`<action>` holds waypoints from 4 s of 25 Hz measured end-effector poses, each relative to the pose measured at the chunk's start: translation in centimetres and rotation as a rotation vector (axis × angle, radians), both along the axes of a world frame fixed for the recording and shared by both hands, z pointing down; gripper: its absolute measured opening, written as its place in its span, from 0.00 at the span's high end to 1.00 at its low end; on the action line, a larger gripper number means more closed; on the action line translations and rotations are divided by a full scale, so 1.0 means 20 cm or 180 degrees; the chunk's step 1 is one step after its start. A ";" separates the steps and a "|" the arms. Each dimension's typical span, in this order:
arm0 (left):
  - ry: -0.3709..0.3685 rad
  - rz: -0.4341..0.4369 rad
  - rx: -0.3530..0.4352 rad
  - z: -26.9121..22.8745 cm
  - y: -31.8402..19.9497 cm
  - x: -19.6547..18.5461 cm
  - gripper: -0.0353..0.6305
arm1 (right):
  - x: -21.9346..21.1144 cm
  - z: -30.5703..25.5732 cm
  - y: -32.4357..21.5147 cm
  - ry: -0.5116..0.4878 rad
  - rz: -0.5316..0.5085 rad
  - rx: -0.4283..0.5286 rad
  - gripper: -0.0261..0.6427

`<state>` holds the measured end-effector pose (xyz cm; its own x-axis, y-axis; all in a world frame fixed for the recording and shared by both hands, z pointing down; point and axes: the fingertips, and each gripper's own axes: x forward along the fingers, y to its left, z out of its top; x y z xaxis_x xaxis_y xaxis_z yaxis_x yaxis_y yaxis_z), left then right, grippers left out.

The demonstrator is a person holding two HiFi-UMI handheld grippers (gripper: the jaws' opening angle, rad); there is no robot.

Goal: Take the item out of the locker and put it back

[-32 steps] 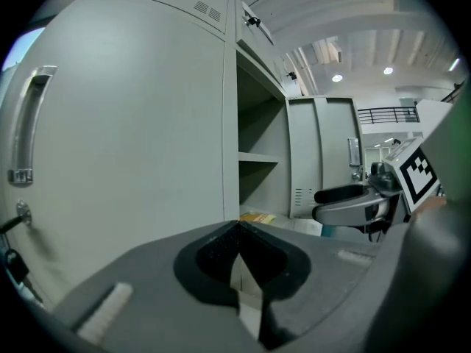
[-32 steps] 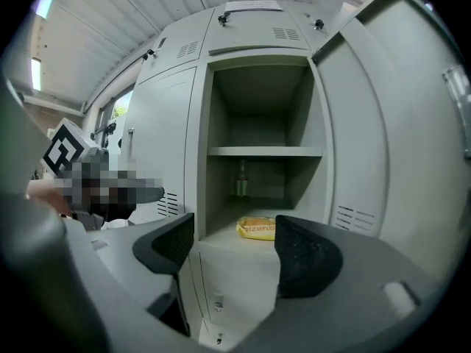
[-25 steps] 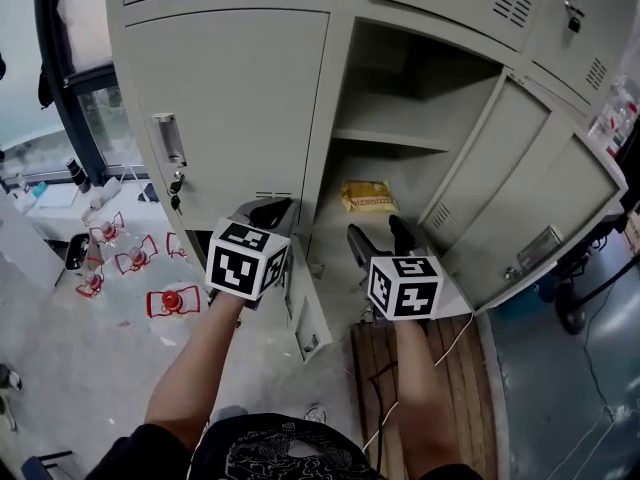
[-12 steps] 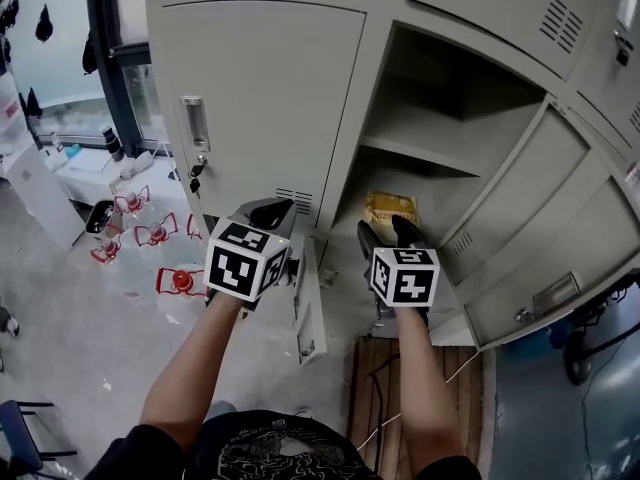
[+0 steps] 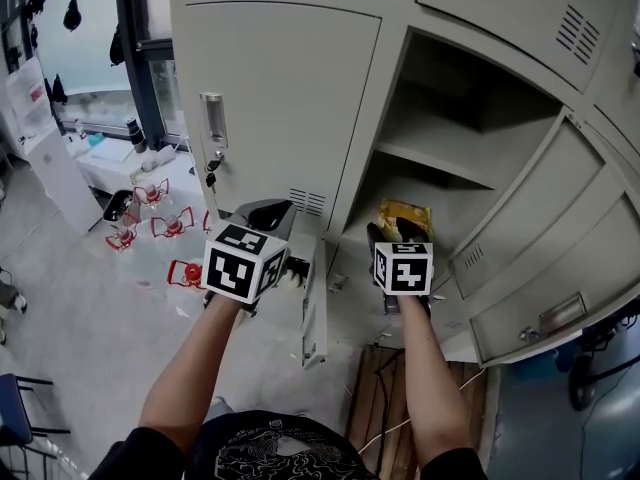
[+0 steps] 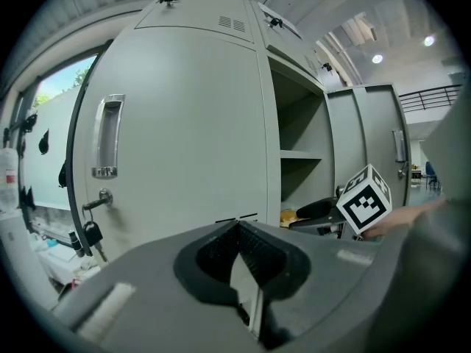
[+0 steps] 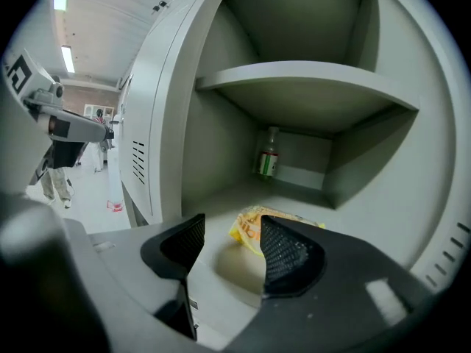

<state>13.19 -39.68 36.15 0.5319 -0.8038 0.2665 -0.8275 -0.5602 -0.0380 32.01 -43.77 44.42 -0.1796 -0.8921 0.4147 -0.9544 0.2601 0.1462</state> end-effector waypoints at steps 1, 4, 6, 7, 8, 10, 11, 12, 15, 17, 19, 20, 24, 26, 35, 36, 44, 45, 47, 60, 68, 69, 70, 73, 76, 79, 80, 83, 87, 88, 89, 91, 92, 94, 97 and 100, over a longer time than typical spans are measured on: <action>-0.0003 -0.0022 -0.0005 0.00 0.00 -0.01 0.94 | 0.00 0.01 -0.01 0.0036 -0.0007 -0.0018 0.58; -0.0013 -0.0087 -0.0019 0.01 0.01 -0.04 0.94 | 0.01 0.03 -0.04 0.0148 0.0003 -0.0035 0.61; -0.0020 -0.0123 -0.0025 0.01 0.01 -0.05 0.94 | 0.01 0.04 -0.05 0.0234 0.0008 -0.0042 0.64; -0.0024 -0.0141 -0.0027 0.01 0.01 -0.06 0.94 | 0.02 0.05 -0.06 0.0279 0.0006 -0.0053 0.65; -0.0028 -0.0157 -0.0030 0.01 0.02 -0.07 0.94 | 0.02 0.06 -0.06 0.0329 0.0003 -0.0066 0.66; -0.0039 -0.0187 -0.0033 0.01 0.02 -0.08 0.94 | 0.01 0.07 -0.06 0.0443 0.0004 -0.0064 0.69; -0.0046 -0.0200 -0.0032 0.01 0.02 -0.09 0.94 | 0.01 0.07 -0.06 0.0490 0.0009 -0.0046 0.70; -0.0054 -0.0210 -0.0029 0.01 0.03 -0.09 0.94 | 0.01 0.07 -0.06 0.0527 0.0017 -0.0024 0.71; -0.0072 -0.0227 -0.0025 0.01 0.04 -0.10 0.94 | 0.02 0.06 -0.06 0.0573 0.0050 -0.0003 0.76; -0.0085 -0.0235 -0.0028 0.01 0.05 -0.10 0.94 | 0.03 0.06 -0.06 0.0590 0.0057 0.0007 0.79; -0.0094 -0.0245 -0.0032 0.01 0.05 -0.10 0.94 | 0.03 0.06 -0.05 0.0610 0.0056 0.0020 0.81; -0.0098 -0.0251 -0.0032 0.01 0.06 -0.10 0.94 | 0.03 0.06 -0.05 0.0618 0.0052 0.0026 0.83; -0.0107 -0.0269 -0.0033 0.01 0.07 -0.11 0.94 | 0.03 0.06 -0.05 0.0617 0.0037 0.0040 0.87; -0.0107 -0.0274 -0.0035 0.02 0.07 -0.11 0.94 | 0.04 0.06 -0.05 0.0601 0.0041 0.0043 0.89; -0.0098 -0.0267 -0.0043 0.03 0.08 -0.10 0.94 | 0.05 0.02 -0.03 0.0513 0.0011 0.0156 0.91; -0.0088 -0.0262 -0.0048 0.03 0.08 -0.09 0.94 | 0.05 0.01 -0.02 0.0495 0.0015 0.0167 0.91; -0.0019 -0.0176 -0.0091 0.06 0.08 -0.02 0.94 | 0.11 -0.07 0.01 0.0389 0.0042 0.0322 0.92; -0.0014 -0.0163 -0.0095 0.06 0.09 -0.01 0.94 | 0.12 -0.08 0.02 0.0347 0.0049 0.0331 0.92; -0.0007 -0.0139 -0.0097 0.06 0.09 0.01 0.94 | 0.13 -0.11 0.03 0.0266 0.0068 0.0354 0.92; 0.0033 0.0058 -0.0079 0.04 0.14 0.07 0.94 | 0.19 -0.30 0.14 -0.0061 0.0280 0.0579 0.92; 0.0100 0.0254 -0.0081 0.02 0.18 0.04 0.94 | 0.19 -0.37 0.25 -0.0120 0.0480 0.0642 0.92; 0.0103 0.0276 -0.0077 0.01 0.18 0.03 0.94 | 0.19 -0.38 0.27 -0.0130 0.0507 0.0652 0.92; 0.0105 0.0297 -0.0074 0.01 0.19 0.03 0.94 | 0.19 -0.39 0.28 -0.0141 0.0534 0.0661 0.92; 0.0122 0.0348 -0.0084 0.01 0.20 0.01 0.94 | 0.18 -0.40 0.33 -0.0166 0.0609 0.0680 0.92; 0.0122 0.0415 -0.0088 0.00 0.22 -0.01 0.94 | 0.17 -0.41 0.38 -0.0249 0.0693 0.0691 0.92; 0.0114 0.0480 -0.0090 0.01 0.25 -0.04 0.94 | 0.16 -0.42 0.45 -0.0308 0.0774 0.0713 0.92; 0.0115 0.0498 -0.0090 0.01 0.26 -0.05 0.94 | 0.15 -0.43 0.47 -0.0316 0.0797 0.0722 0.92; 0.0121 0.0552 -0.0087 0.00 0.28 -0.08 0.94 | 0.12 -0.44 0.53 -0.0337 0.0860 0.0746 0.92; 0.0118 0.0636 -0.0090 0.01 0.32 -0.11 0.94 | 0.08 -0.46 0.62 -0.0363 0.0946 0.0777 0.92; 0.0121 0.0656 -0.0092 0.01 0.33 -0.11 0.94 | 0.07 -0.46 0.65 -0.0371 0.0967 0.0785 0.92; 0.0126 0.0674 -0.0094 0.01 0.34 -0.12 0.94 | 0.06 -0.46 0.67 -0.0376 0.0987 0.0792 0.92; 0.0137 0.0708 -0.0090 0.01 0.36 -0.14 0.94 | 0.04 -0.47 0.72 -0.0382 0.1028 0.0810 0.92; 0.0142 0.0724 -0.0082 0.01 0.37 -0.14 0.94 | 0.03 -0.47 0.75 -0.0387 0.1049 0.0822 0.92; 0.0156 0.0760 -0.0064 0.00 0.38 -0.15 0.94 | 0.01 -0.49 0.80 -0.0396 0.1091 0.0853 0.92; 0.0167 0.0823 -0.0052 -0.01 0.41 -0.16 0.94 | -0.02 -0.51 0.88 -0.0398 0.1152 0.0898 0.92; 0.0153 0.0894 -0.0062 0.00 0.46 -0.17 0.94 | -0.06 -0.53 0.96 -0.0396 0.1203 0.0935 0.92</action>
<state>9.79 -30.56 36.12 0.7455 -0.6181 0.2494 -0.6403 -0.7680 0.0106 30.85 -24.55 33.79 0.1470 -0.9803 0.1320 -0.9889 -0.1429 0.0404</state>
